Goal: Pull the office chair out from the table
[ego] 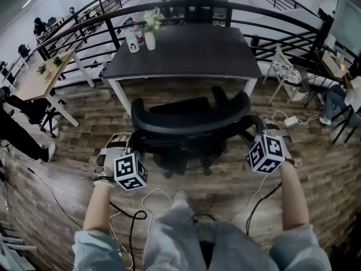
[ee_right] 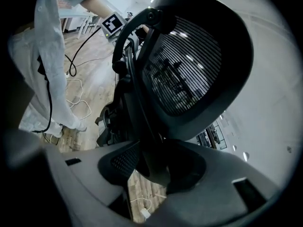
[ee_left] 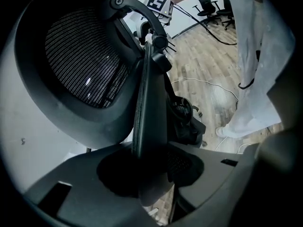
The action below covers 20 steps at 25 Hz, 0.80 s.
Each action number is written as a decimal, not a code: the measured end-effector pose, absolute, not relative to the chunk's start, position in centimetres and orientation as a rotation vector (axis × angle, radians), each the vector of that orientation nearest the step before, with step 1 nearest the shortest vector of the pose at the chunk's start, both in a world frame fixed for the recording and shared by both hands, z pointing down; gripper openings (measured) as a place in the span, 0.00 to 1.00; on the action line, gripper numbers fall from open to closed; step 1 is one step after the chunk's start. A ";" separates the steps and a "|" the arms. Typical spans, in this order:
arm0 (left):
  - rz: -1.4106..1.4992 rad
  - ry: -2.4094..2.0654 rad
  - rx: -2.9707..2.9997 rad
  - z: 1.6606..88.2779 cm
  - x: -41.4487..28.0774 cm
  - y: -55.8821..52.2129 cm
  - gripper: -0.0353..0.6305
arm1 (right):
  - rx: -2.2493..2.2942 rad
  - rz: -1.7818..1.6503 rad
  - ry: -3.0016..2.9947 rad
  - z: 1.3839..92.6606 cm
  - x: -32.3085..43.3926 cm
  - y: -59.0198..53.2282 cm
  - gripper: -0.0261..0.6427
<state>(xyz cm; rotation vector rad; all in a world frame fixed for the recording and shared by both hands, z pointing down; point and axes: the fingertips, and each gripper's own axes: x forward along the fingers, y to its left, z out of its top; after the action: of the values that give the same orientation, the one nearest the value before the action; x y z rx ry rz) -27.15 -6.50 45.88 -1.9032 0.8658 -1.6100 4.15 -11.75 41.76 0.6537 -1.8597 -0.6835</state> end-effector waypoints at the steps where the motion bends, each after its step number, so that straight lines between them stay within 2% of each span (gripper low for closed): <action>1: -1.604 0.863 -1.904 45.9 -27.2 -6.2 0.28 | 0.652 -0.683 -1.856 41.8 4.1 -11.5 0.29; 11: -1.564 0.919 -1.886 45.5 -27.6 -6.5 0.29 | 0.744 -0.749 -1.806 41.5 4.0 -11.0 0.28; 20: -1.454 1.043 -1.985 43.6 -27.3 -5.1 0.36 | 0.799 -0.742 -1.843 41.2 3.9 -9.2 0.30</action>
<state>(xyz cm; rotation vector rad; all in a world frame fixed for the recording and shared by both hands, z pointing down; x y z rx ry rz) -27.26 -5.07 43.57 -1.9848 1.0426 -1.4538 3.93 -9.23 41.18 0.7994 -1.8433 -0.7420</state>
